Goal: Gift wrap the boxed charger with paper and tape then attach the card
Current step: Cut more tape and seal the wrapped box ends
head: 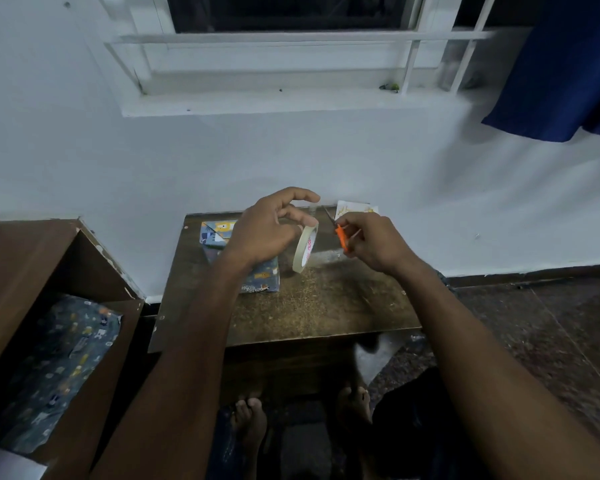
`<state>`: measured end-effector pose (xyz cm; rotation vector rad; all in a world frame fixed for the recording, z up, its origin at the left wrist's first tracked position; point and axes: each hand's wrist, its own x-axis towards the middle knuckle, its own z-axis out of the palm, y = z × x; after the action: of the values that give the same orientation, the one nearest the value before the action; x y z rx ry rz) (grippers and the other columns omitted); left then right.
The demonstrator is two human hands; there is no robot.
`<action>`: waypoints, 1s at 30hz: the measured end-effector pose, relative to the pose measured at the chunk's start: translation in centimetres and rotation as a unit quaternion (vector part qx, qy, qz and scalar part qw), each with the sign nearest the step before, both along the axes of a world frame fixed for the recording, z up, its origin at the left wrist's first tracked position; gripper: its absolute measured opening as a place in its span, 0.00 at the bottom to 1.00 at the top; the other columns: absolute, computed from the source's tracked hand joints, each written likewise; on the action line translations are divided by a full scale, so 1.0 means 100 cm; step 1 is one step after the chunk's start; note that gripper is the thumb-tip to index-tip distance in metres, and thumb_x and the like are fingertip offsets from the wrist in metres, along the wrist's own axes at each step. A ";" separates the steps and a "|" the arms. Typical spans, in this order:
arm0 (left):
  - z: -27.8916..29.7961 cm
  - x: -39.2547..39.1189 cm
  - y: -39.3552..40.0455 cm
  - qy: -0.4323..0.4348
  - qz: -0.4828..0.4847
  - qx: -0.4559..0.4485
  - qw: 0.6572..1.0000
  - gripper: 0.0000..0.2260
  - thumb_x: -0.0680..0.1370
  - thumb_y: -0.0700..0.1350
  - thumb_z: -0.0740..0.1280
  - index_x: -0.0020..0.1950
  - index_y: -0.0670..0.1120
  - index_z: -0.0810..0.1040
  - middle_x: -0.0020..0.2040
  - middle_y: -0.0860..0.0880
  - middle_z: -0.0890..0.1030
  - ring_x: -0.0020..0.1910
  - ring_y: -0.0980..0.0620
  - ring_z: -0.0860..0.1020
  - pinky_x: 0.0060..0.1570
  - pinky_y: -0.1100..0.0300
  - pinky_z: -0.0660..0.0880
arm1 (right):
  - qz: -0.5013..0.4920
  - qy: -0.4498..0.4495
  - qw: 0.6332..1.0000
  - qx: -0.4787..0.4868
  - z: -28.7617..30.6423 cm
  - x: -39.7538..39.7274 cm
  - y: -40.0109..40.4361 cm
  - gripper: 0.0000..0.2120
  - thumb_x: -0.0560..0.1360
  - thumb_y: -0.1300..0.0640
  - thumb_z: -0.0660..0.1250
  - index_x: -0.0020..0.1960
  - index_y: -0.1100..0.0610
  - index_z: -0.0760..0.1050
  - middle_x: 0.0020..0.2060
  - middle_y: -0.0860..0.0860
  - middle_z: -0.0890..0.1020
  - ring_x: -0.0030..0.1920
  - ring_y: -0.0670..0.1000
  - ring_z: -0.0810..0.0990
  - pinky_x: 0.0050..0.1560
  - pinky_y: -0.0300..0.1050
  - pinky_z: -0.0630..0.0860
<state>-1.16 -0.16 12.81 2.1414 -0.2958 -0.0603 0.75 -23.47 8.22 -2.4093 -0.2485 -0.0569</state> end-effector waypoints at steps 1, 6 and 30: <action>0.001 -0.001 0.000 -0.001 0.003 0.006 1.000 0.26 0.75 0.36 0.67 0.64 0.64 0.79 0.50 0.62 0.88 0.57 0.50 0.84 0.62 0.37 0.78 | 0.013 -0.009 1.000 -0.006 0.002 -0.001 0.001 0.11 0.75 0.69 0.71 0.52 0.57 0.85 0.43 0.52 0.86 0.42 0.50 0.84 0.47 0.47 0.81; 0.003 -0.003 -0.001 -0.012 0.007 0.030 0.999 0.27 0.74 0.39 0.67 0.65 0.66 0.77 0.51 0.65 0.87 0.57 0.50 0.84 0.63 0.38 0.78 | 0.051 -0.012 0.998 -0.030 0.004 0.001 -0.003 0.10 0.70 0.62 0.79 0.49 0.52 0.85 0.41 0.47 0.85 0.41 0.44 0.83 0.46 0.46 0.80; -0.009 0.007 0.000 -0.036 -0.001 0.044 0.998 0.26 0.75 0.40 0.71 0.66 0.66 0.78 0.49 0.64 0.87 0.57 0.58 0.84 0.63 0.42 0.78 | 0.056 -0.060 0.997 0.001 0.020 -0.007 0.004 0.18 0.71 0.64 0.77 0.55 0.46 0.88 0.37 0.39 0.84 0.40 0.39 0.82 0.42 0.42 0.78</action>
<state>-0.50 -0.17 11.87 2.2351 -0.3432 0.0039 0.08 -23.10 10.25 -2.3891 -0.4375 -0.1506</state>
